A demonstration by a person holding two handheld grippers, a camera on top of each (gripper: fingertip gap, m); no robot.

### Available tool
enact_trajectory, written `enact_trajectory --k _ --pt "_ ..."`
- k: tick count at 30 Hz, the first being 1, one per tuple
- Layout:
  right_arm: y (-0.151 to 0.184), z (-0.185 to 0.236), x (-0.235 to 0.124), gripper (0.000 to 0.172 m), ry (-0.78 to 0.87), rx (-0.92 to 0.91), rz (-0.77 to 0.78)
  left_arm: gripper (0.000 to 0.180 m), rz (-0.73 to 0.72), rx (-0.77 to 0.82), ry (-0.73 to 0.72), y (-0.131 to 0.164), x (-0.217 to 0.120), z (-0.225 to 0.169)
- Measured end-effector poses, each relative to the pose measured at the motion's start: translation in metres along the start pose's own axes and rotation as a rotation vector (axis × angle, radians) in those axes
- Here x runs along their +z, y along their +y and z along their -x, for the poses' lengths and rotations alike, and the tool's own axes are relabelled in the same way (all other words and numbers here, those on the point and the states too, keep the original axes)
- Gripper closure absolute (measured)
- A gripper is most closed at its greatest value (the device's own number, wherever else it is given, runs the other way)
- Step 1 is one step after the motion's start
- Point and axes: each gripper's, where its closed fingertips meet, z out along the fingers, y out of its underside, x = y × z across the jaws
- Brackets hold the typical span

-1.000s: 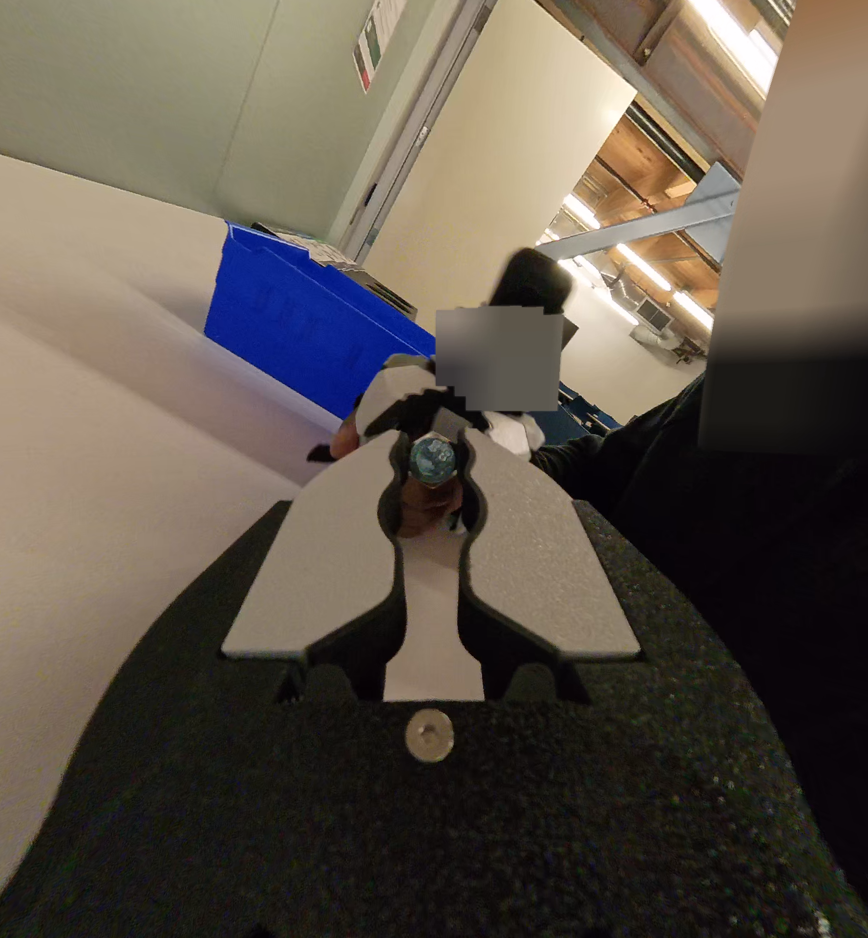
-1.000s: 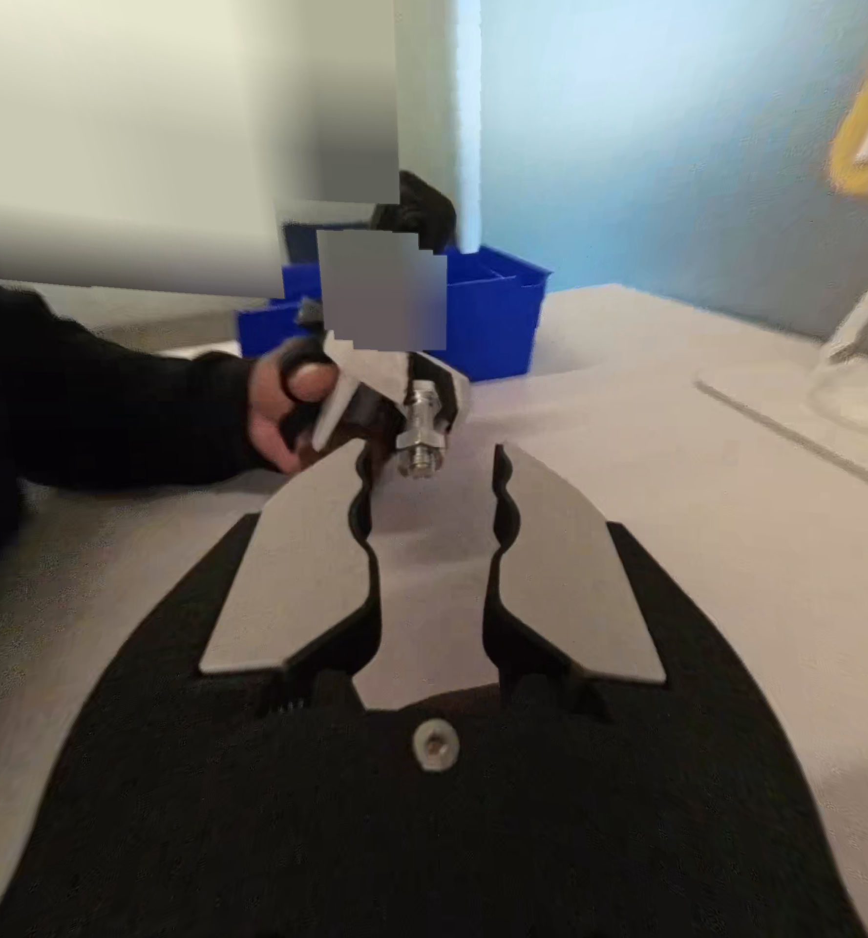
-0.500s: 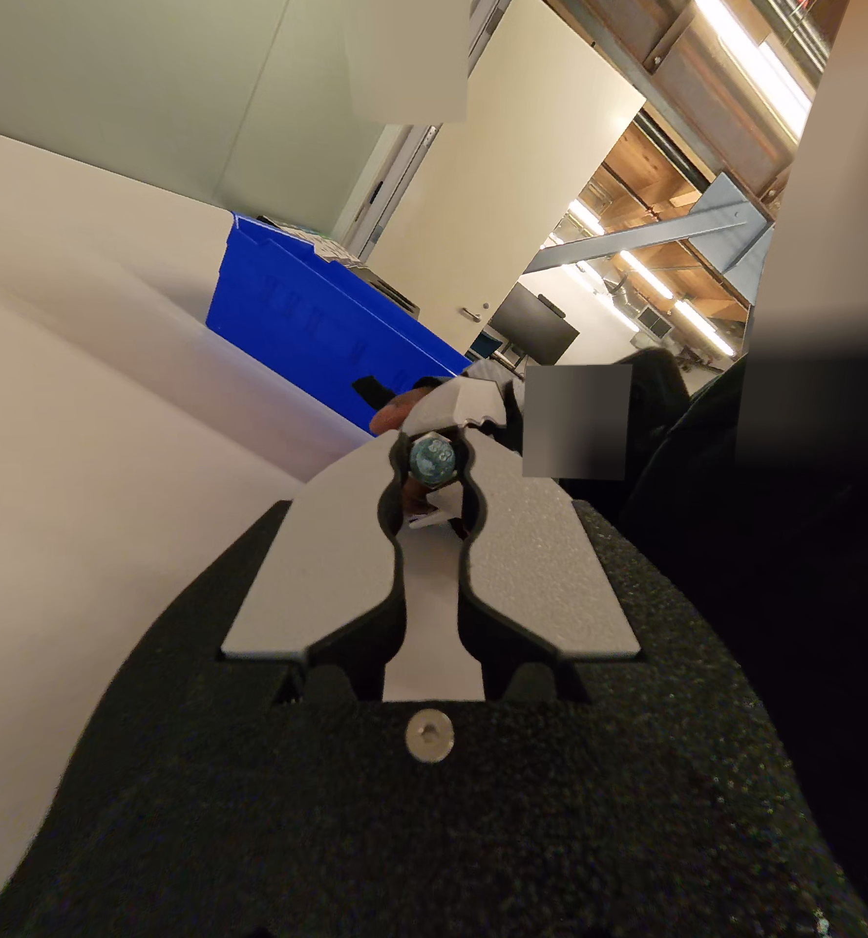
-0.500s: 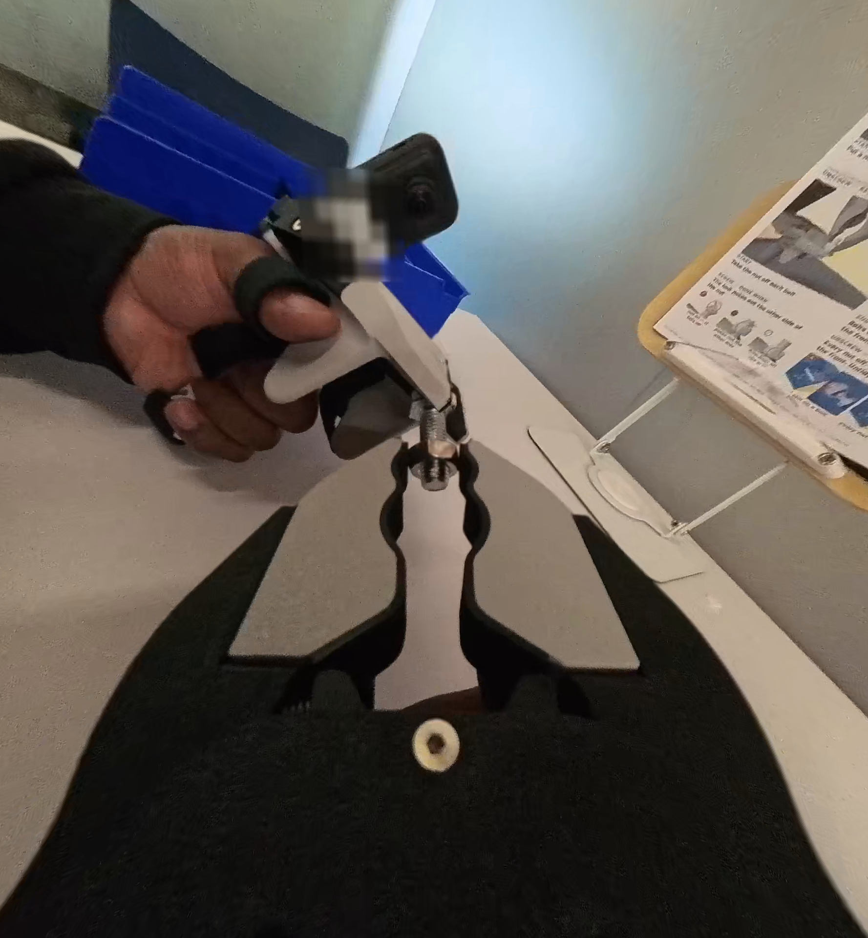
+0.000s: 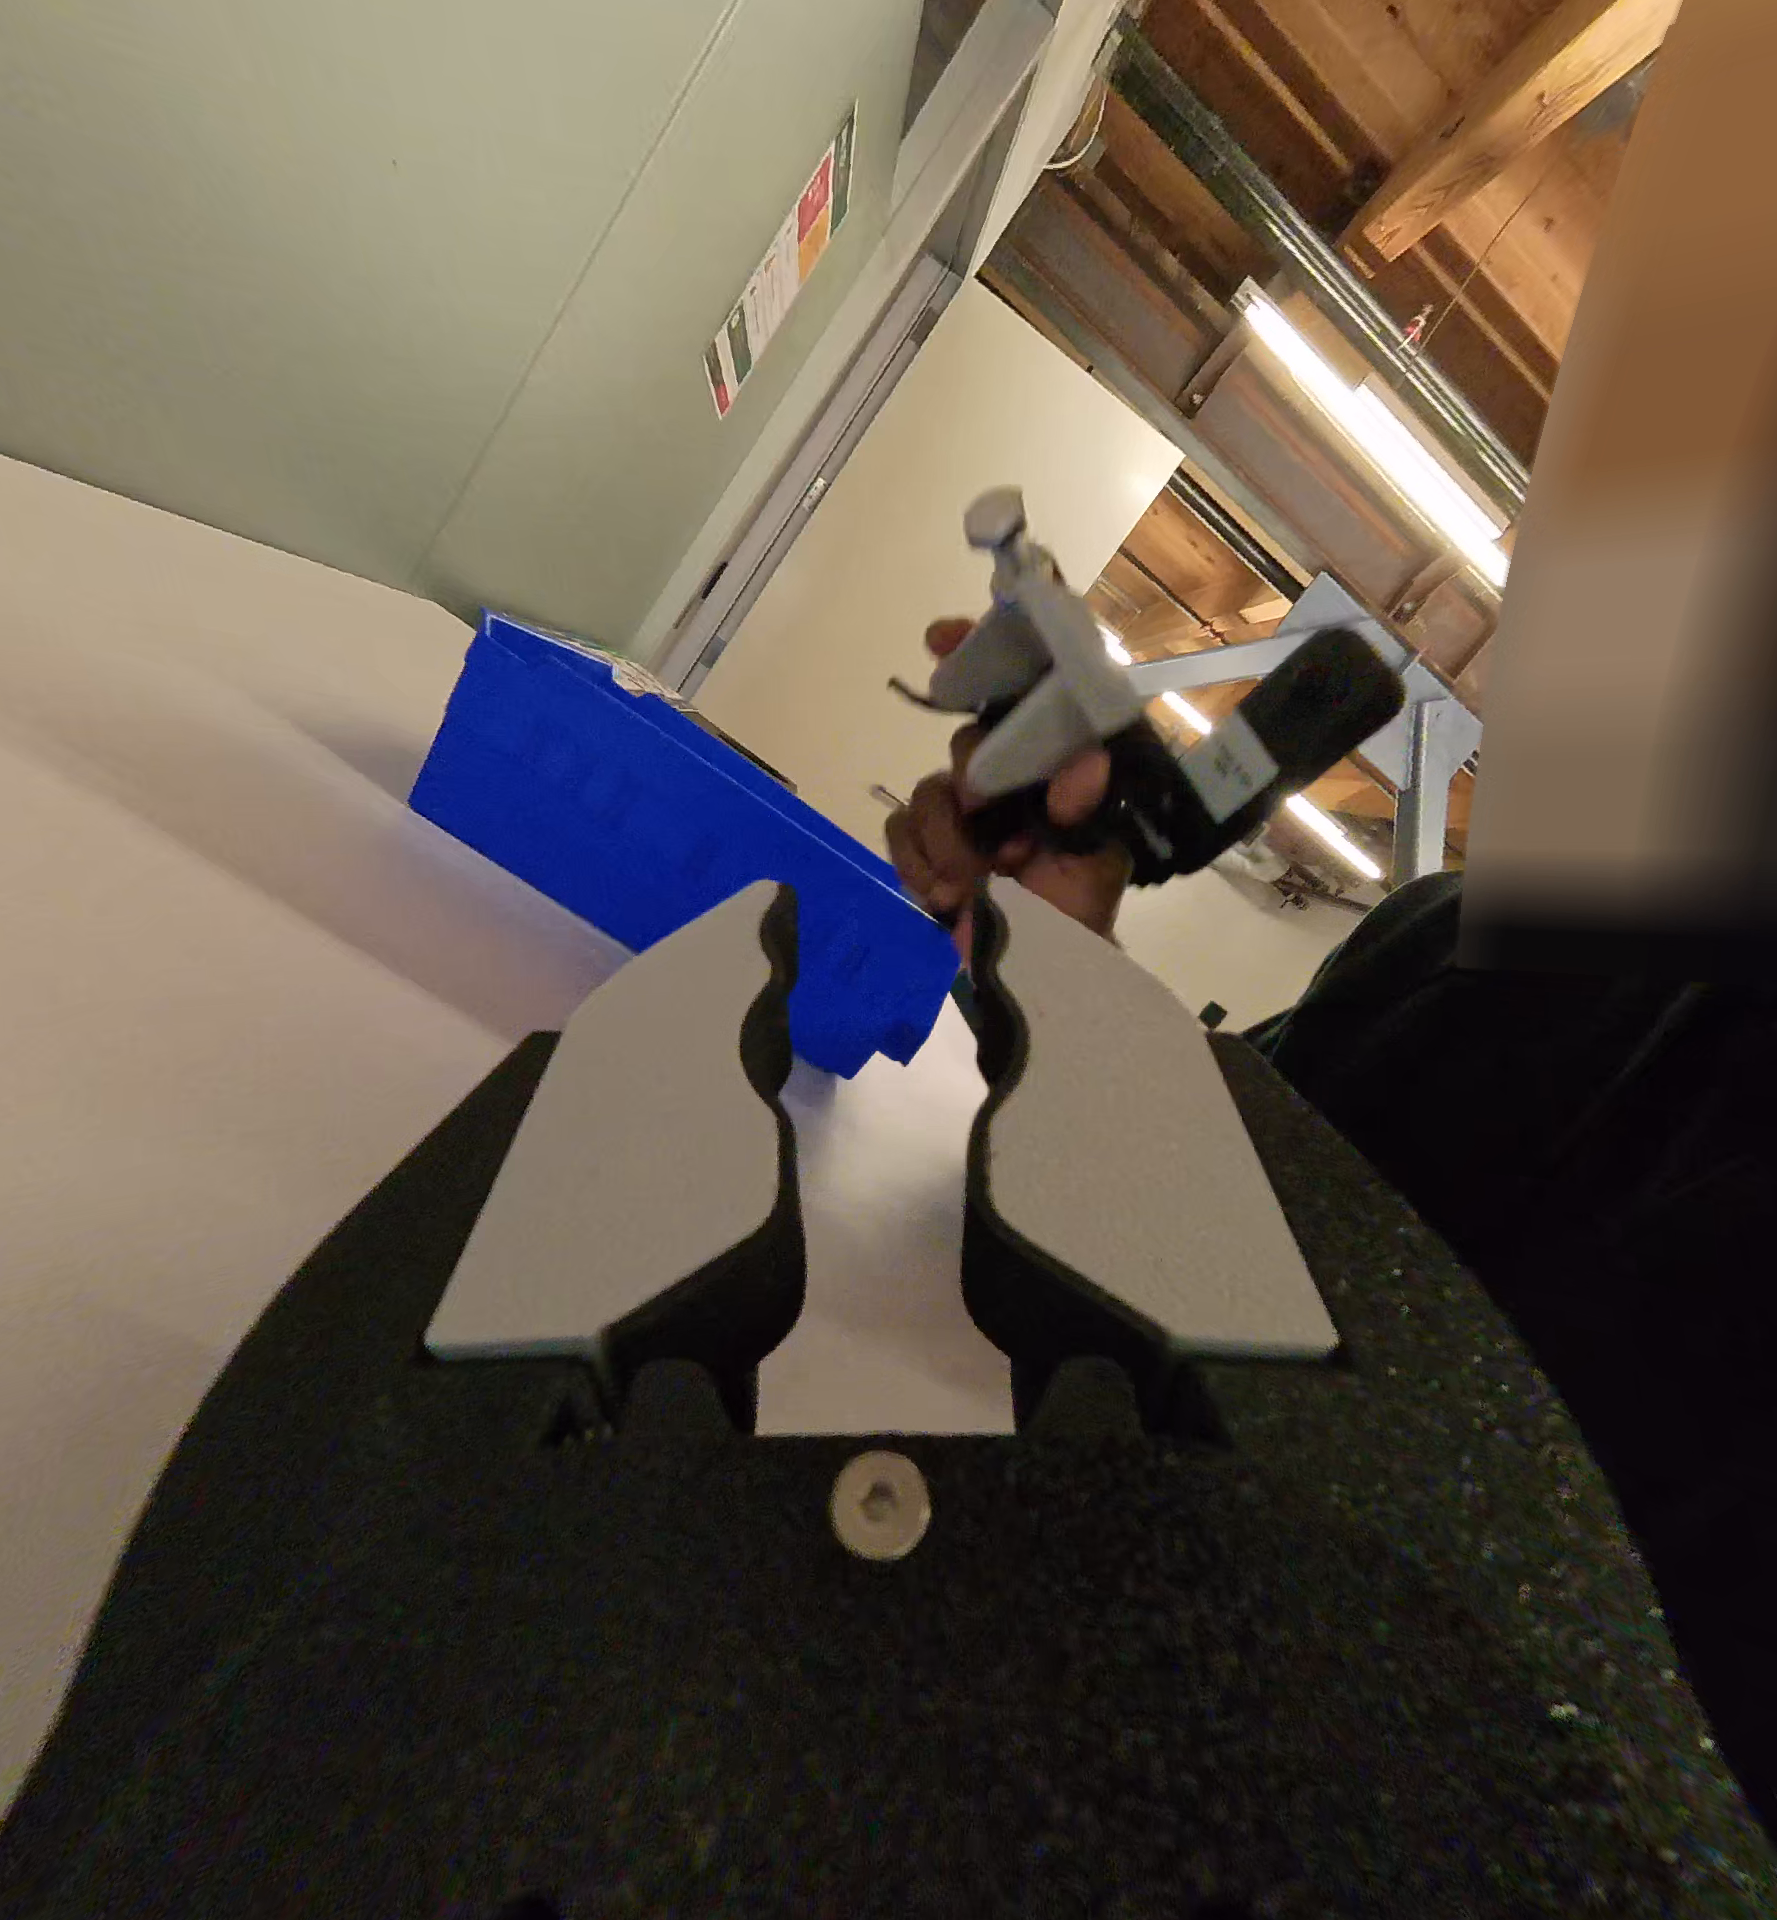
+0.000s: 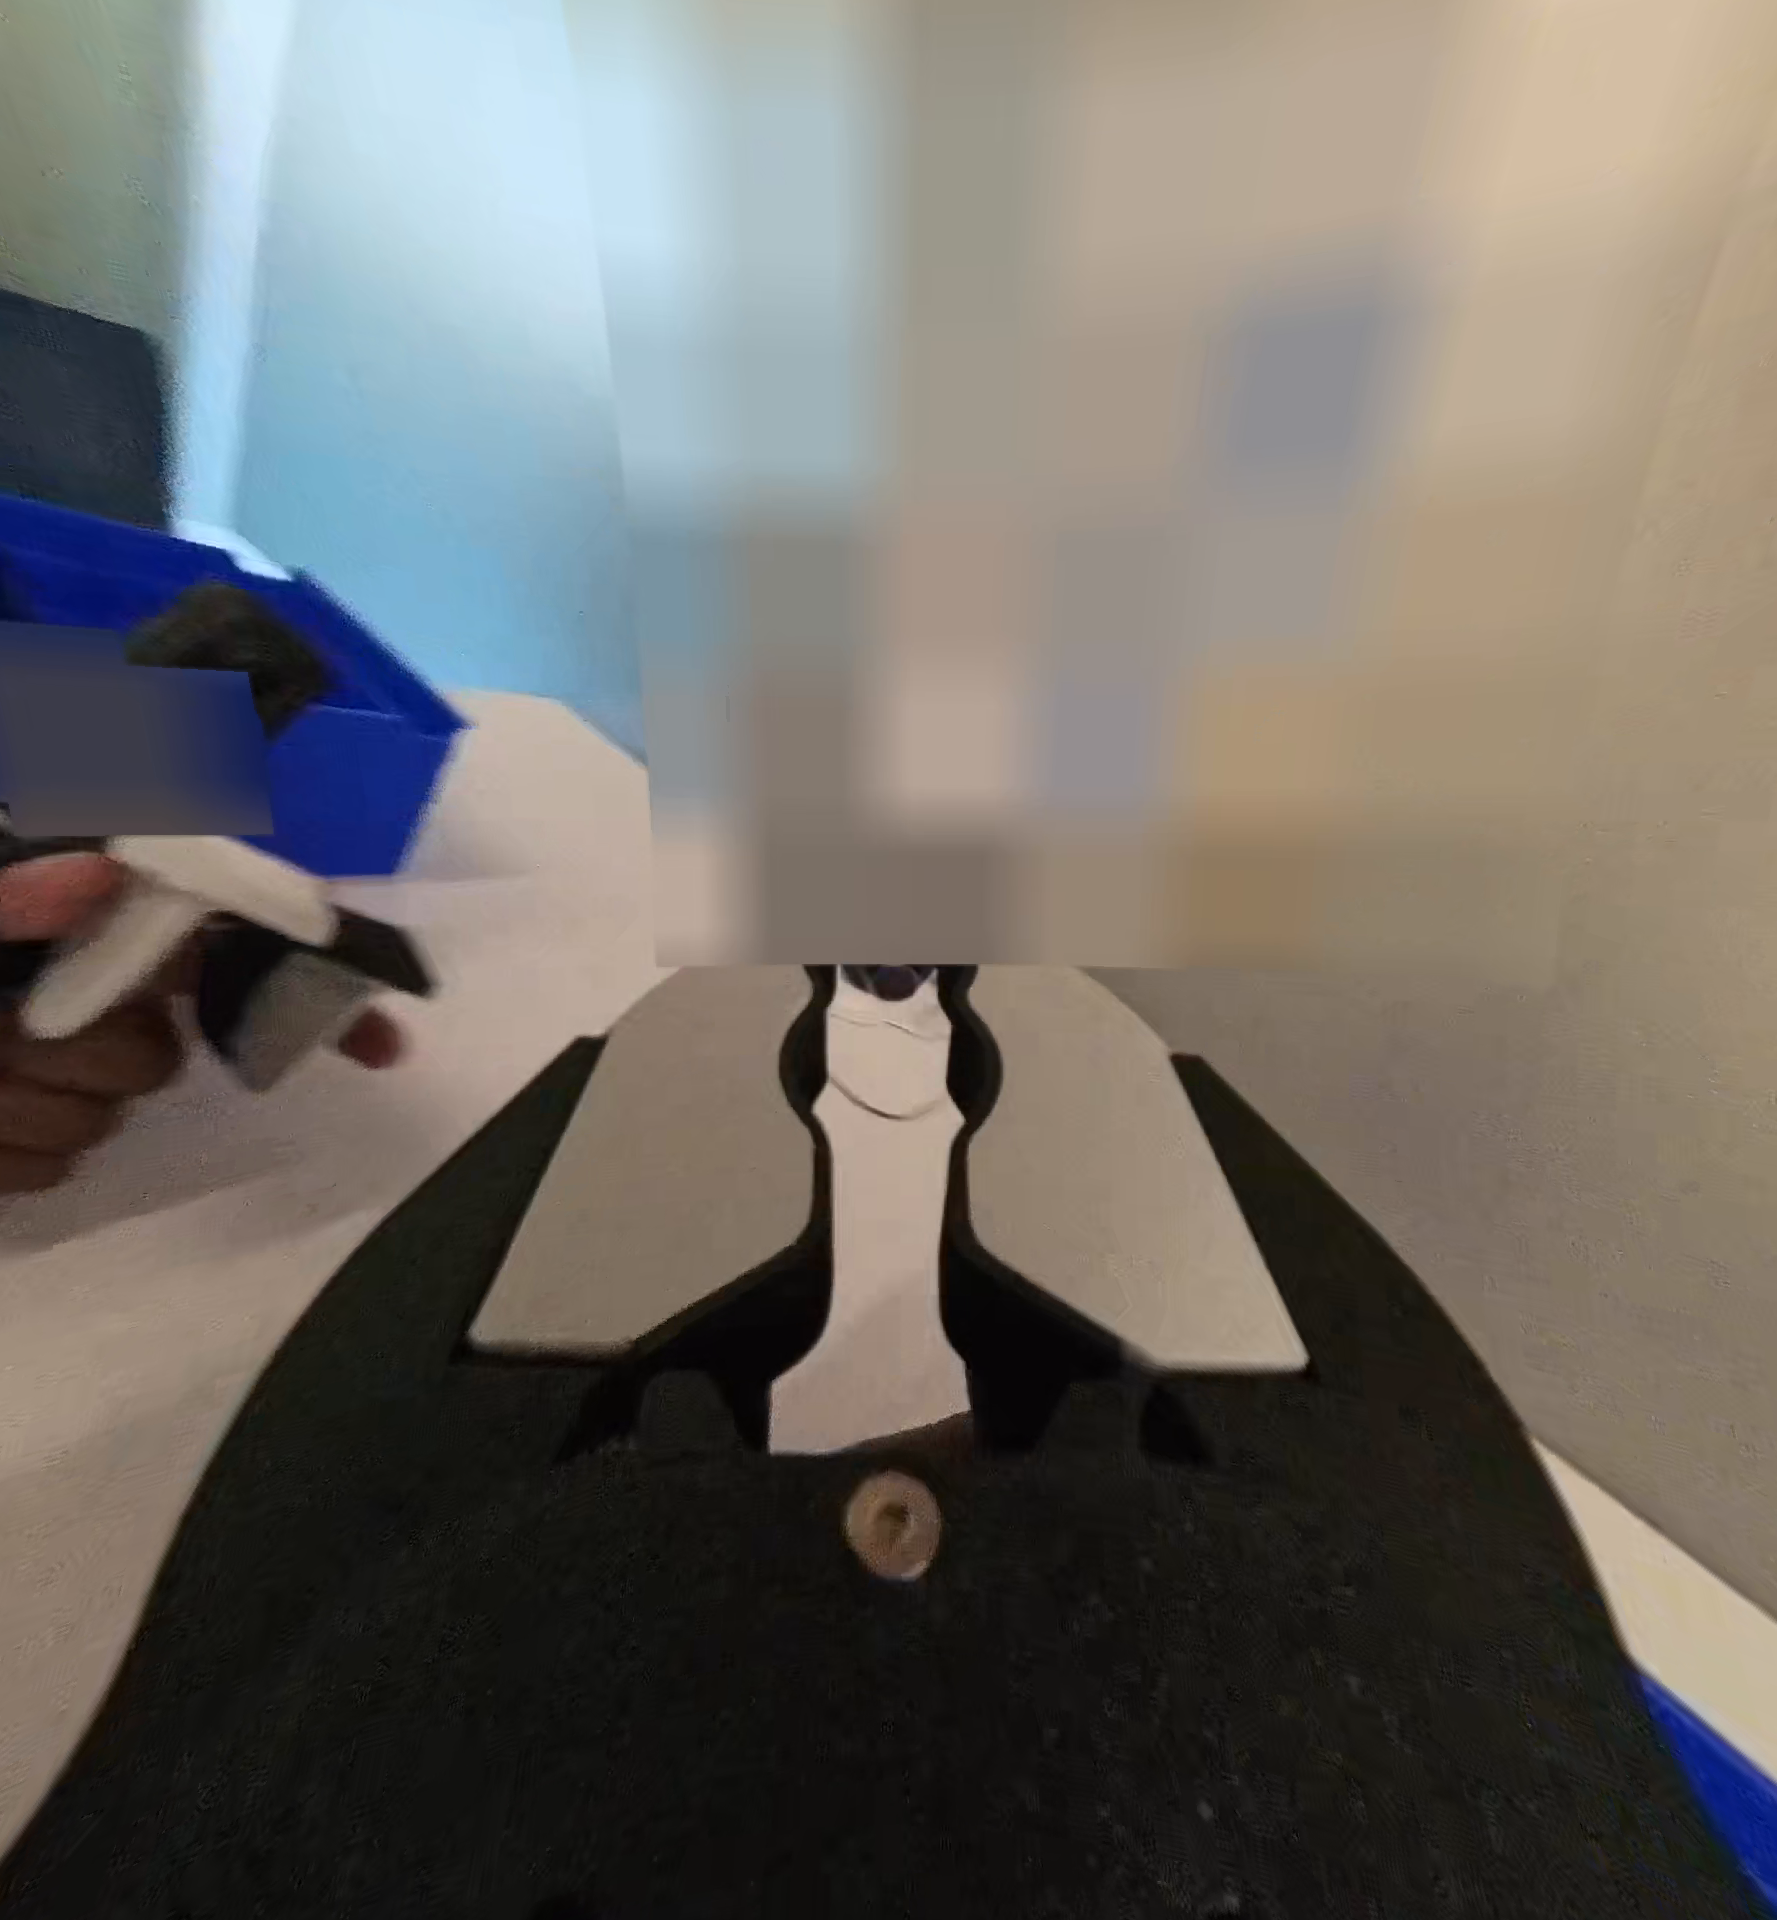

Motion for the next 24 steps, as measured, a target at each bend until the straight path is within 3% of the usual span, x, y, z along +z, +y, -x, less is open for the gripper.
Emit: enact_trajectory --k 2,4,6,9,16,20,24 --pt "0.009 -0.055 -0.021 0.154 0.138 -0.028 0.113 0.150 0.015 0.010 -0.006 0.003 0.002 0.000" --pt "0.018 -0.098 -0.050 0.154 0.231 0.087 0.151 0.152 0.027 0.021 -0.010 0.004 0.003 -0.001" --pt "0.020 -0.108 -0.071 0.154 0.190 0.208 0.140 0.153 0.032 0.029 -0.009 0.005 0.003 -0.002" --pt "0.040 -0.124 -0.091 0.154 0.241 0.126 0.262 0.154 0.032 0.025 -0.012 0.005 0.004 -0.001" --pt "0.208 -0.110 -0.104 0.153 0.073 0.088 0.875 0.157 0.062 0.050 -0.021 0.010 0.006 -0.002" --pt "0.254 -0.099 -0.112 0.153 0.012 0.022 1.056 0.158 0.075 0.066 -0.027 0.013 0.007 -0.003" --pt "0.265 -0.098 -0.118 0.152 0.013 0.027 1.124 0.158 0.088 0.070 -0.028 0.015 0.009 -0.004"
